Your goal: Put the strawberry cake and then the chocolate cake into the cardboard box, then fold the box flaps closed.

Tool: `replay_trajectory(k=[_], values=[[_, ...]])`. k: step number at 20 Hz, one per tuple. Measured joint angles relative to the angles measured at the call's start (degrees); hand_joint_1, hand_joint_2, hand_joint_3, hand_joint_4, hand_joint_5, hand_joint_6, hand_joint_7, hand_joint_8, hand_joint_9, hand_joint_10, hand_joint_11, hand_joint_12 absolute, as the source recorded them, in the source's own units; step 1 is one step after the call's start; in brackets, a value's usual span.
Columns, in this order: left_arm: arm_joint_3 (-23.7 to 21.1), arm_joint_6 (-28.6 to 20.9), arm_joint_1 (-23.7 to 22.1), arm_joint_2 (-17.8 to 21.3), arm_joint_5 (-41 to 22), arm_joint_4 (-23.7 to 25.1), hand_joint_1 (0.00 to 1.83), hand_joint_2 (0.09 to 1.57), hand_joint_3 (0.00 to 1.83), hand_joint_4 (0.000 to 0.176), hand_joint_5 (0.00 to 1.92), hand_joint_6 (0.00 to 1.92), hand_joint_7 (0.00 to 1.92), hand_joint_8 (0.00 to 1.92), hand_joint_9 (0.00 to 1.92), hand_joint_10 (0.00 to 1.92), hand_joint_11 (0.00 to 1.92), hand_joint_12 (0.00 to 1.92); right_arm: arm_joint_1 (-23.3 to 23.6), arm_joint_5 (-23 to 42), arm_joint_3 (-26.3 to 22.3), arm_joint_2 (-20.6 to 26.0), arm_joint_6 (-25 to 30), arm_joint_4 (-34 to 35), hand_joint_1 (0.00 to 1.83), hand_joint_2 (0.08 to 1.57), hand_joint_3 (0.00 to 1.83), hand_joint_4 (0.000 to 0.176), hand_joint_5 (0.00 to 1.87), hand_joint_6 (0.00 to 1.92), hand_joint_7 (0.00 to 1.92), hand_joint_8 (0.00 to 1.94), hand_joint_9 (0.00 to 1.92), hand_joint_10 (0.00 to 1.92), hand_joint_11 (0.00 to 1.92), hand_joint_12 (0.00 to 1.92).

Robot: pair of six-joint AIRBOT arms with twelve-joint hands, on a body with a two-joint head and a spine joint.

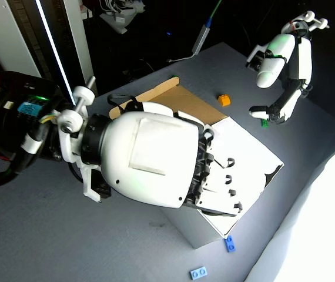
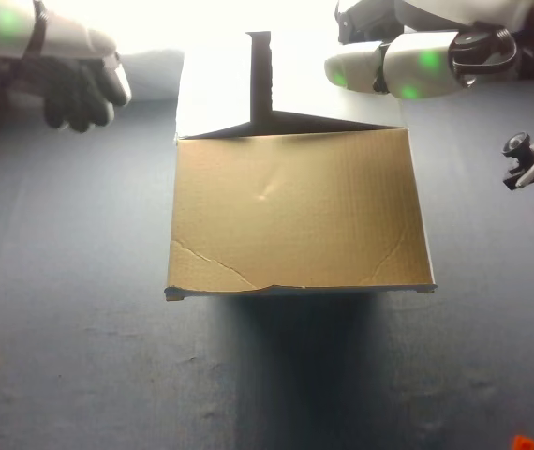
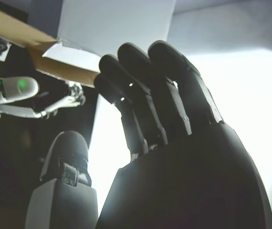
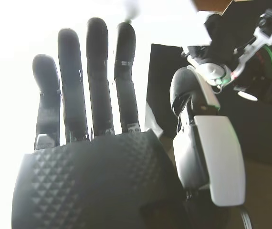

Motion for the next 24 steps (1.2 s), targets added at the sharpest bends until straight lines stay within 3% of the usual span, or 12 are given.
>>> replay_trajectory(k=[12,16,24], values=[[-6.36,-1.33,-0.11,5.57,-8.76,10.64,0.22,1.27,0.0,0.0,0.6,0.91,0.74,0.92,0.61,1.23,0.34,1.76,-1.33,-0.7,0.28,-0.24,-0.46,-0.57,0.11,1.31,0.0,0.0,0.7,0.93,0.78,0.94,0.58,1.27,0.23,1.82],[-9.42,-1.22,0.83,6.84,-10.86,11.58,0.2,1.27,0.0,0.0,0.59,0.91,0.74,0.91,0.62,1.24,0.36,1.74,-1.64,-0.24,0.33,-0.33,-0.72,-0.68,0.12,1.3,0.0,0.0,0.68,1.0,0.77,0.96,0.57,1.28,0.24,1.82],[-13.81,-0.11,4.24,7.23,-14.1,12.7,0.2,1.27,0.0,0.0,0.64,0.85,0.75,0.92,0.61,1.25,0.36,1.75,-2.56,1.14,0.35,-0.39,-0.96,-1.05,0.12,1.31,0.0,0.0,0.68,0.95,0.76,0.98,0.56,1.29,0.23,1.83]])
